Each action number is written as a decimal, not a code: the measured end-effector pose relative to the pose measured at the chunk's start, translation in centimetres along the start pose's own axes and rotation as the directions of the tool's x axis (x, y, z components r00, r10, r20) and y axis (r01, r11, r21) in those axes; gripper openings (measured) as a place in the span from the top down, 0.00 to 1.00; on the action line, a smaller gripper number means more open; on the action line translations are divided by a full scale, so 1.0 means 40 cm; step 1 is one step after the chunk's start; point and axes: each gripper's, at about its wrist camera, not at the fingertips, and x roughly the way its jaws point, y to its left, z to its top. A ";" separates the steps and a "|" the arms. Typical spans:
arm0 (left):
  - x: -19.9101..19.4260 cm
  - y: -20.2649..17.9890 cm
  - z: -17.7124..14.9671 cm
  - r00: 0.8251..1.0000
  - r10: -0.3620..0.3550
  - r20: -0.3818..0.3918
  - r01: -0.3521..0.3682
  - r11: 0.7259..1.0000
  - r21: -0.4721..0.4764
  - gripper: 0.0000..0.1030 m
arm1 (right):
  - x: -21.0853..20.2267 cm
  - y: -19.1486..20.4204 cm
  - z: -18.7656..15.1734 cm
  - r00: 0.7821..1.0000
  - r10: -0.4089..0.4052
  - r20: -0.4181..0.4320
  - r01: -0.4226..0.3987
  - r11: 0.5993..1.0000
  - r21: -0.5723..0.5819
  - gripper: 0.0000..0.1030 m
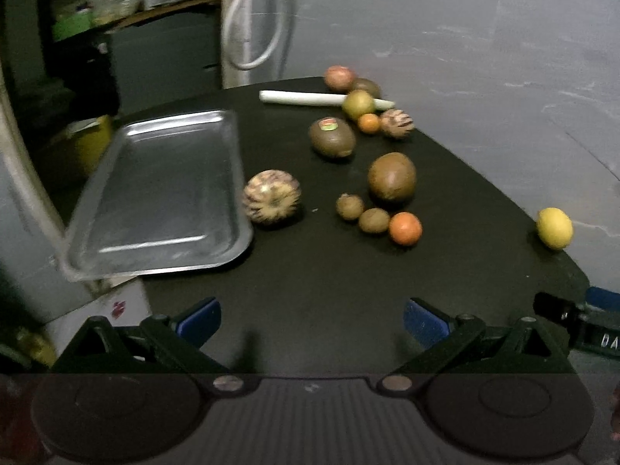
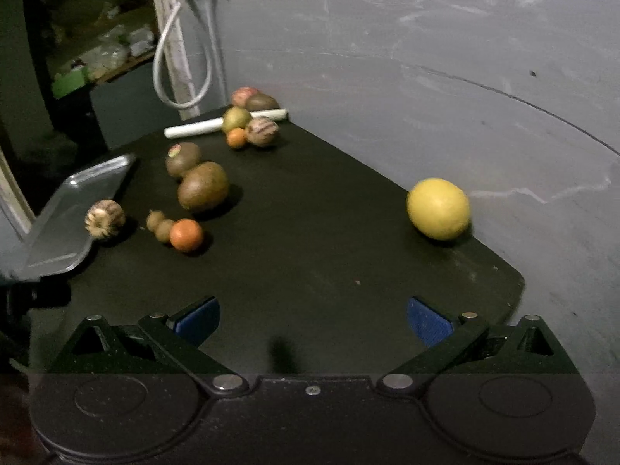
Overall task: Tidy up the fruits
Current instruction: 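Grasp the orange tangerine with the left tool while the right tool grasps the yellow grapefruit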
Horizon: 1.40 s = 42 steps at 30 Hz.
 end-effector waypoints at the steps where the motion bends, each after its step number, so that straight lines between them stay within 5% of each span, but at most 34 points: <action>1: 0.010 -0.004 0.005 1.000 -0.008 -0.005 0.008 1.000 0.011 0.01 | -0.002 -0.004 0.000 1.000 -0.016 -0.004 0.016 1.000 0.008 0.00; 9: 0.072 -0.052 0.022 0.996 -0.081 -0.045 0.082 0.996 0.019 0.01 | 0.013 -0.054 0.027 0.995 -0.100 0.028 0.098 0.994 0.049 0.00; 21: 0.172 -0.147 0.089 0.994 -0.035 -0.108 0.017 0.987 -0.159 0.01 | 0.115 -0.175 0.078 0.993 -0.112 0.047 0.102 0.979 0.177 0.01; 42: 0.252 -0.206 0.123 0.997 -0.006 -0.076 -0.025 0.916 -0.401 0.26 | 0.222 -0.240 0.118 0.995 -0.081 0.051 0.066 0.968 0.243 0.11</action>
